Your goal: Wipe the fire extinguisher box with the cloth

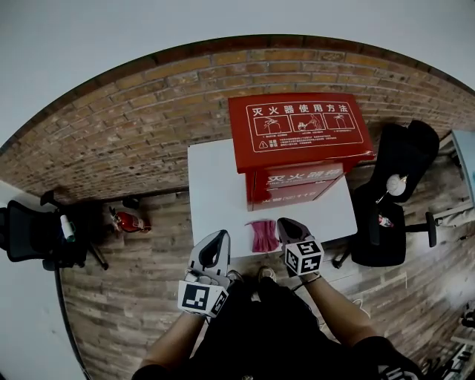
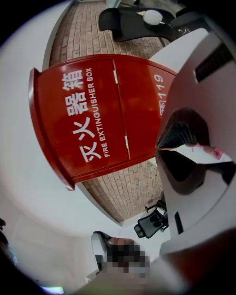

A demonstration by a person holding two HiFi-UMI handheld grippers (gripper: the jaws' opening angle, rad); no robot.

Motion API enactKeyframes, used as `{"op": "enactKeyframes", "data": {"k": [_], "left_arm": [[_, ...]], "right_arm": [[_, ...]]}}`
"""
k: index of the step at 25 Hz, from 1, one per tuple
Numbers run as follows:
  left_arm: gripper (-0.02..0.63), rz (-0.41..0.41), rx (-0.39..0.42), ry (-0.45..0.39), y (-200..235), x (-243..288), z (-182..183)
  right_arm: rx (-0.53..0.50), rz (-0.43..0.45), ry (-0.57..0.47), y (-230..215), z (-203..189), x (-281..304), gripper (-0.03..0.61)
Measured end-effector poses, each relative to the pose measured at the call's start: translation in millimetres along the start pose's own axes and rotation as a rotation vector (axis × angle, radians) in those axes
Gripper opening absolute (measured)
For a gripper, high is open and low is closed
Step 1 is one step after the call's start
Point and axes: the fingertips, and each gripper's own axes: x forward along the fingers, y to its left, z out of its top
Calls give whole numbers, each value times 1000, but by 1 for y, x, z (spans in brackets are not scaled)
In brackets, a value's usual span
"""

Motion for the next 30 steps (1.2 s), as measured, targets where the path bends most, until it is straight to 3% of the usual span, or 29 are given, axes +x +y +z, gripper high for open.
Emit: {"op": "enactKeyframes", "data": {"k": [5,7,11,19,30], "left_arm": [[33,9,-10,24,19,-12,-9],[34,11,-13,35,24,-16,-13],[34,12,-16,49,33,-23,-18],[34,15,-23,85,47,-31,-31],[34,29,-27,134,67,-30,-47]], "right_arm": [[10,8,63,8,-35,21,25],[21,25,98,13,-49,29,119],[28,32,162,18,-77,45,181],[106,-59,284,-1,-132,71,286],[192,-168,532,-23,-217,109,411]]}}
